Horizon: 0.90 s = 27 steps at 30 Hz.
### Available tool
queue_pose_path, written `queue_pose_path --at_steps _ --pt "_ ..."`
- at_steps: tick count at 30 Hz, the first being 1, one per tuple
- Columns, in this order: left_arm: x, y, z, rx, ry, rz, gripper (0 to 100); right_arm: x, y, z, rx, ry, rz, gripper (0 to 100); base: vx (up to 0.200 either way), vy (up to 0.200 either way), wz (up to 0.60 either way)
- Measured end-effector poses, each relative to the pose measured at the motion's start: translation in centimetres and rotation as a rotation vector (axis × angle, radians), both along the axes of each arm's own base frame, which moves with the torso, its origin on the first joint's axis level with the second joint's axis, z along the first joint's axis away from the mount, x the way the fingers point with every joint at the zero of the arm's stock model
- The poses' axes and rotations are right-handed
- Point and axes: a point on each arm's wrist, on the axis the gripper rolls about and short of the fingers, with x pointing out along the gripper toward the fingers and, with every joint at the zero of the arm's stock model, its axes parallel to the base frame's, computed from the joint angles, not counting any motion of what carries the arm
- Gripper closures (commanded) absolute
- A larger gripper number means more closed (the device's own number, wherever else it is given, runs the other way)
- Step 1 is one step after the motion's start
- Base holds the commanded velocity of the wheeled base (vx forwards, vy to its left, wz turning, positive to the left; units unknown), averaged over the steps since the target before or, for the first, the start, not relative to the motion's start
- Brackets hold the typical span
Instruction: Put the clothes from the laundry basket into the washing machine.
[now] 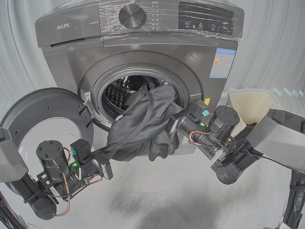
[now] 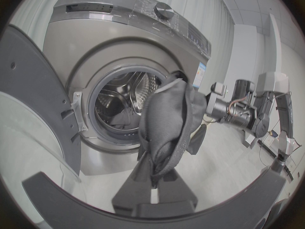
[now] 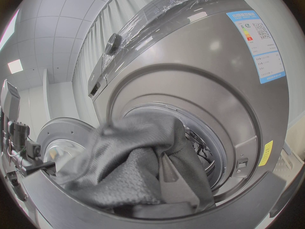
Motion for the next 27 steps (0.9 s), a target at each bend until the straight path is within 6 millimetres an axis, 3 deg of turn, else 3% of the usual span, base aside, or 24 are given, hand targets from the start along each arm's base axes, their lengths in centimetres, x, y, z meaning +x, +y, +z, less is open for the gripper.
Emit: queue_pose_path --at_steps 17,22,27 --pt "-2.1 1.2 -2.6 0.063 0.121 -0.05 0 -0.3 -0.2 1.0 0.013 -0.021 -0.001 100 0.0 0.0 0.0" --pt "-0.7 0.4 -1.9 0.032 0.072 -0.058 0 -0.7 0.2 1.0 0.014 -0.022 0.012 100 0.0 0.0 0.0" --pt "2.2 -1.5 -0.7 -0.02 -0.019 -0.069 0 -1.5 1.1 1.0 0.011 -0.023 0.038 100 0.0 0.0 0.0"
